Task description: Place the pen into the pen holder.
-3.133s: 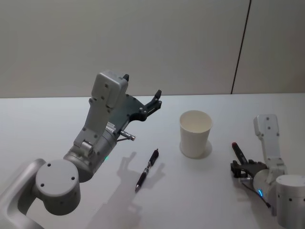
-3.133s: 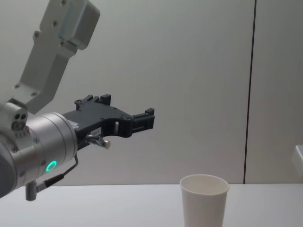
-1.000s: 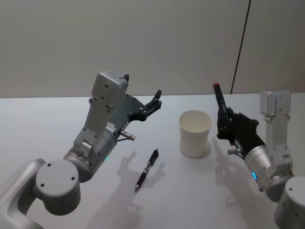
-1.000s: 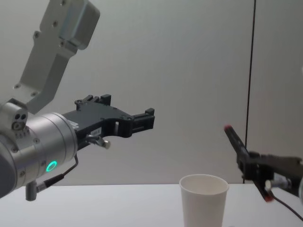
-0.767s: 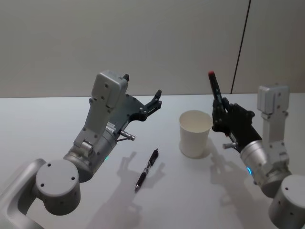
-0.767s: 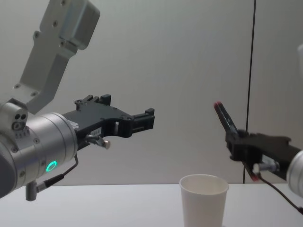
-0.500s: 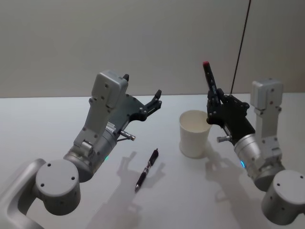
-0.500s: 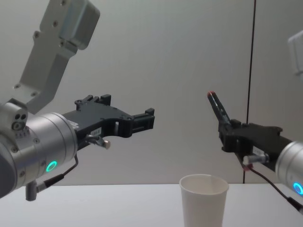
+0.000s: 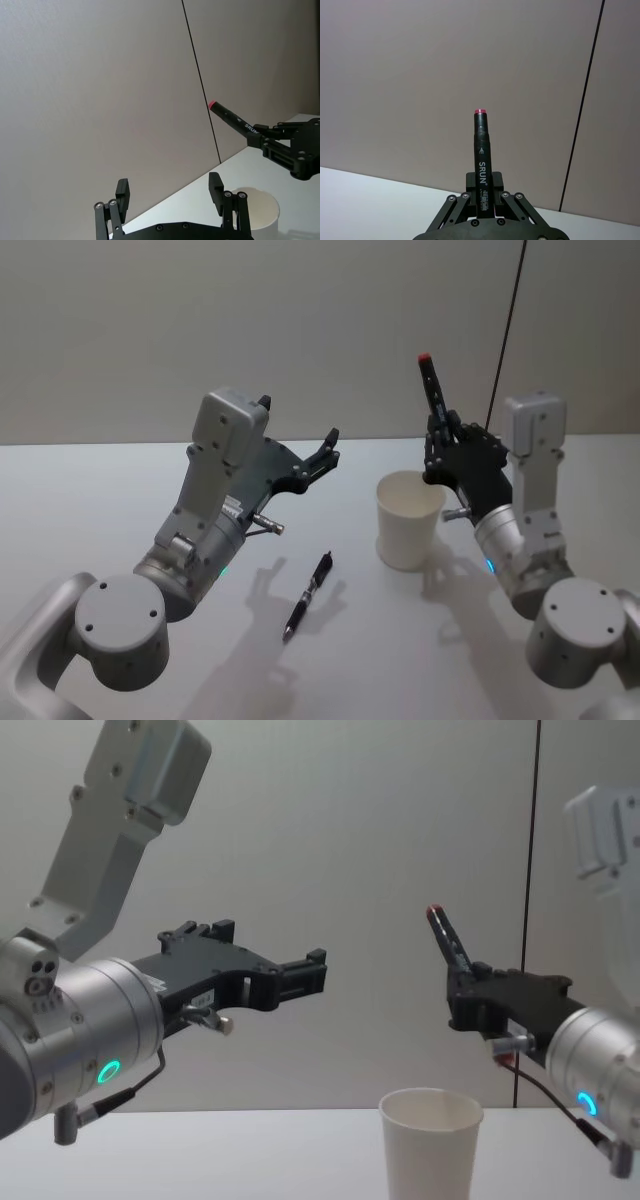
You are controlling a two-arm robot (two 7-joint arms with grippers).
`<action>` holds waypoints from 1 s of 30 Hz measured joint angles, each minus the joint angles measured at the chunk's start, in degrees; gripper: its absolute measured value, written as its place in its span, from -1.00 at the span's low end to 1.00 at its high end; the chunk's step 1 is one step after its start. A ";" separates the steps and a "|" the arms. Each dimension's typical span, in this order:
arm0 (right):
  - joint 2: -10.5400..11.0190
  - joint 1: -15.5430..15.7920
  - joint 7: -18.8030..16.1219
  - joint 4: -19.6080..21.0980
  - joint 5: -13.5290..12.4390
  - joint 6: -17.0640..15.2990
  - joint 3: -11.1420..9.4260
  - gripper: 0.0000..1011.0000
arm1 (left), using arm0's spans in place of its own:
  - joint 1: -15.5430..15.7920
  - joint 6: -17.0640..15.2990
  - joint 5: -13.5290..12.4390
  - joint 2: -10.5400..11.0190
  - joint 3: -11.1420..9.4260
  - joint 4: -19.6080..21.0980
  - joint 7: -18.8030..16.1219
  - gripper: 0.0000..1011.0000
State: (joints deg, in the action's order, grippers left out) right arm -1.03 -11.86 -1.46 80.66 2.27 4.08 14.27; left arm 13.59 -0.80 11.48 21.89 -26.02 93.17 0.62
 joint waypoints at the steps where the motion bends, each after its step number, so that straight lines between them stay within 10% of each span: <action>1: -0.13 -0.29 0.05 -0.47 0.12 0.22 0.02 -0.67 | 0.00 0.00 0.00 0.00 0.00 0.00 0.00 0.99; 30: -2.07 -8.20 -4.20 -17.51 4.33 16.58 -0.05 -0.67 | 0.00 0.00 0.00 0.00 0.00 0.00 0.00 0.99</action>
State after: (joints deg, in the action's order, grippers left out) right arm -3.10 -20.06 -5.66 63.15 6.60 20.66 14.22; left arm 13.59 -0.79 11.48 21.89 -26.03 93.18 0.62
